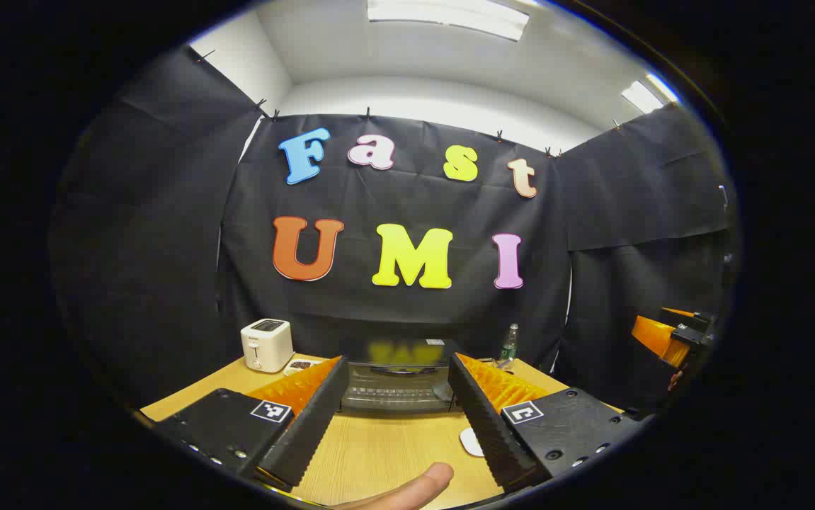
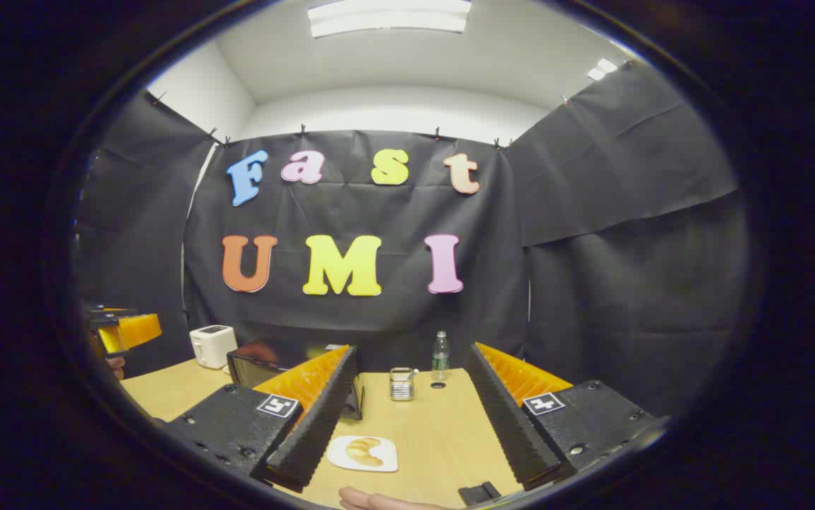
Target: Open the electric oven with the left hand, put the food in, and close the electric oven.
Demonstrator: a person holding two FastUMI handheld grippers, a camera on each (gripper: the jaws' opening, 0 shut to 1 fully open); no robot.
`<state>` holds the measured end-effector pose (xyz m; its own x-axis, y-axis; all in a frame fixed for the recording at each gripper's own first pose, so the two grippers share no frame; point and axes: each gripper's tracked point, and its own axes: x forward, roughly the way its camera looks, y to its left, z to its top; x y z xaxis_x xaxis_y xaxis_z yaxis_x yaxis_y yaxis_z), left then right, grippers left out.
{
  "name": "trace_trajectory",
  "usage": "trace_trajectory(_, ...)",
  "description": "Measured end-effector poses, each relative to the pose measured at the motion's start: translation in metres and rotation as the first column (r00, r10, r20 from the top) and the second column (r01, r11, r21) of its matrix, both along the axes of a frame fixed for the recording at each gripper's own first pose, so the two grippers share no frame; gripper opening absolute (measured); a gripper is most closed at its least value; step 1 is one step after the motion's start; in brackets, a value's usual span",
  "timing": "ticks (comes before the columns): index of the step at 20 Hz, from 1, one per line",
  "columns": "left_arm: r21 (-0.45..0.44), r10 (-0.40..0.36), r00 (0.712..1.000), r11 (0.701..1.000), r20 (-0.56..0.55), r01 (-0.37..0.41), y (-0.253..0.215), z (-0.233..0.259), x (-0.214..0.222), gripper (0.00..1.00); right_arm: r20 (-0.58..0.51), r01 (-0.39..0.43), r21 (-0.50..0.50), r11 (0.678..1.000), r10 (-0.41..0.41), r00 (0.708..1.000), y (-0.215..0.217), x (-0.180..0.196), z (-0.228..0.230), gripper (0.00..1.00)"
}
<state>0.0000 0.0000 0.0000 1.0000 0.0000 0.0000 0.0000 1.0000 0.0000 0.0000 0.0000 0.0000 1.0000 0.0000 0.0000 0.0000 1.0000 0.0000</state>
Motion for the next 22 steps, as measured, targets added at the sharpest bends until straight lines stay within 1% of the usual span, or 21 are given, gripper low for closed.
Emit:
trace_trajectory(4,0.002,-0.024,0.999,1.000,-0.026,0.024,-0.009,-0.009,0.003,0.93,0.003,-0.028,0.008,1.000,0.028,1.000,0.001,-0.009,0.003,0.96)
trace_trajectory(8,0.008,-0.013,0.998,1.000,-0.064,0.013,-0.010,-0.021,0.008,0.93,0.034,-0.021,0.019,1.000,0.021,0.999,-0.009,-0.015,0.009,0.96)
trace_trajectory(10,0.009,-0.026,0.997,1.000,-0.074,0.027,-0.016,-0.026,0.016,0.92,0.041,-0.027,0.009,1.000,0.027,0.999,-0.011,-0.015,0.010,0.96)
trace_trajectory(12,-0.009,-0.032,0.996,0.999,-0.081,0.031,-0.016,-0.029,0.026,0.93,0.055,-0.017,0.012,1.000,0.017,0.998,-0.020,-0.012,0.013,0.96)
trace_trajectory(15,-0.037,-0.051,0.994,0.998,-0.093,0.048,-0.018,-0.034,0.056,0.93,0.066,0.012,0.022,1.000,-0.014,0.998,-0.037,-0.002,0.008,0.96)
trace_trajectory(16,-0.040,-0.046,0.994,0.998,-0.098,0.042,-0.016,-0.036,0.070,0.93,0.066,0.014,0.027,1.000,-0.015,0.998,-0.039,0.001,0.005,0.96)
trace_trajectory(18,-0.069,-0.038,0.991,0.997,-0.131,0.029,-0.013,-0.045,0.104,0.93,0.059,-0.005,0.040,0.999,0.002,0.998,-0.042,0.008,-0.003,0.96)
trace_trajectory(20,-0.126,-0.073,0.983,0.991,-0.170,0.052,-0.021,-0.056,0.137,0.93,0.058,-0.013,0.055,0.998,0.010,0.998,-0.047,0.019,-0.009,0.96)
trace_trajectory(21,-0.134,-0.080,0.979,0.989,-0.186,0.055,-0.022,-0.060,0.153,0.93,0.057,-0.016,0.060,0.998,0.012,0.998,-0.050,0.026,-0.012,0.96)
trace_trajectory(22,-0.119,-0.070,0.979,0.992,-0.191,0.048,-0.018,-0.064,0.170,0.93,0.051,-0.029,0.063,0.998,0.025,0.998,-0.050,0.034,-0.015,0.96)
